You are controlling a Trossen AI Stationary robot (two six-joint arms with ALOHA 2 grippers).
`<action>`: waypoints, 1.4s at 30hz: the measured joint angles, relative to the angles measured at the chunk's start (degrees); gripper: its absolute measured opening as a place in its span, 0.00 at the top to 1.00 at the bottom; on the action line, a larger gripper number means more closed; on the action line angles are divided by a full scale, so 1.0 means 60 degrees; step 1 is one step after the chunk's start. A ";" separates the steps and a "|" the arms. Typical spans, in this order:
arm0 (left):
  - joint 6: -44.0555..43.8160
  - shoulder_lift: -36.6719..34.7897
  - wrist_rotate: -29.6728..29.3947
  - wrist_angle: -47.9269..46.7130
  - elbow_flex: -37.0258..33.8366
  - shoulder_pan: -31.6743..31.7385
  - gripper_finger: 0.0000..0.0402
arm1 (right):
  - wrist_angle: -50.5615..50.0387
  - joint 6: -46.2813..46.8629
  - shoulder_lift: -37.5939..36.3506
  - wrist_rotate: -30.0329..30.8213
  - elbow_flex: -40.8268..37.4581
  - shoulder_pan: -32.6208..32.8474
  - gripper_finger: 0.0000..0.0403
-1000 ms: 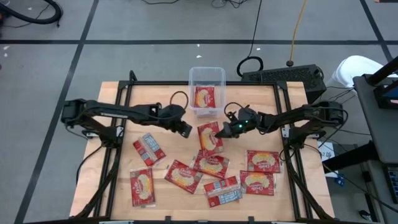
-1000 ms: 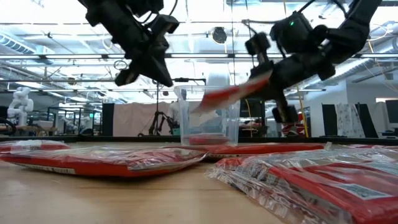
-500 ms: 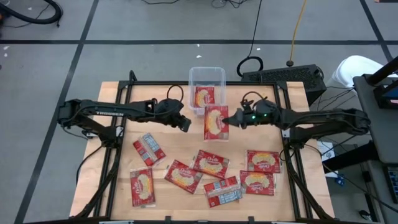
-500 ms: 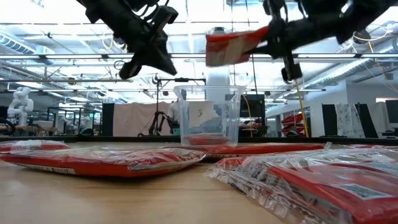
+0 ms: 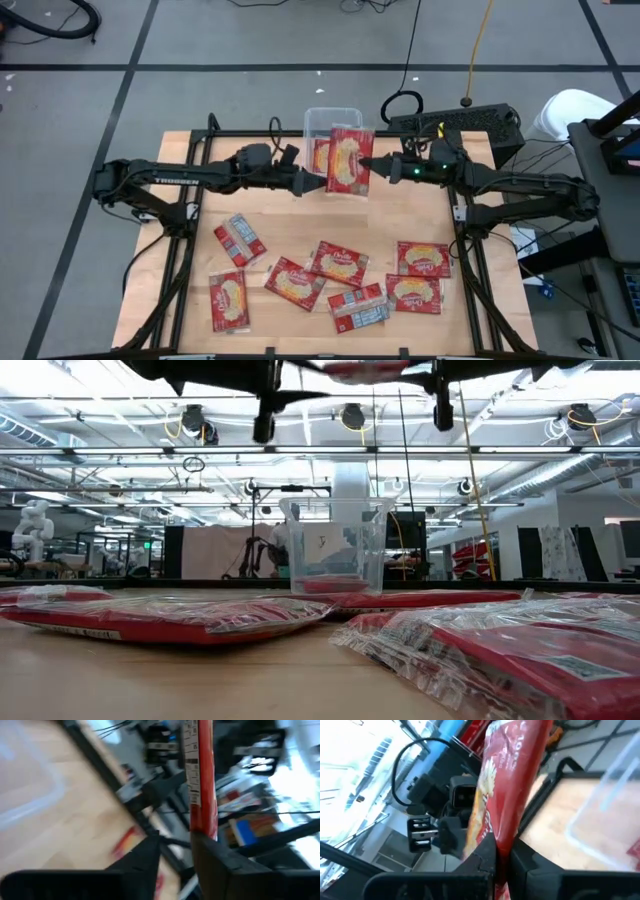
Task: Sort popcorn bags into baskets
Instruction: Put the red popcorn bag into the transparent container
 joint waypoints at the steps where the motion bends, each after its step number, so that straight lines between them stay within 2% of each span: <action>1: -0.0111 0.0000 0.0170 0.0266 0.0000 0.0041 0.66 | 0.0033 -0.0068 -0.0007 -0.0006 0.0033 -0.0082 0.98; 8: -0.0674 0.0000 0.0775 0.0834 0.0000 0.0394 0.46 | 0.0187 -0.0130 -0.0044 -0.0333 0.0039 -0.0540 0.98; 15: -0.0892 -0.0004 0.1677 0.0815 0.0000 0.0948 0.38 | 0.0445 -0.0150 -0.0130 -0.0442 0.0032 -0.0825 0.98; 24: -0.0900 -0.0331 0.1492 0.1121 0.0026 0.1715 0.44 | 0.0414 -0.0222 -0.0149 -0.0370 0.0028 -0.1294 0.98; 31: -0.0701 0.0070 0.1454 0.1020 0.0015 0.1529 0.49 | 0.0533 -0.0249 0.0160 -0.0345 0.0025 -0.1440 0.98; 37: -0.0666 0.0569 0.1290 0.1125 0.0011 0.1346 0.50 | 0.0627 -0.0097 0.0519 -0.0381 0.0017 -0.1440 0.98; 40: -0.0572 0.0607 0.1301 0.1537 0.0011 0.1346 0.54 | 0.0629 -0.0094 0.0590 -0.0407 0.0017 -0.1440 0.98; 42: -0.0529 0.0605 0.1214 0.1641 0.0011 0.1346 0.60 | 0.0698 -0.0105 0.0626 -0.0411 0.0017 -0.1440 0.98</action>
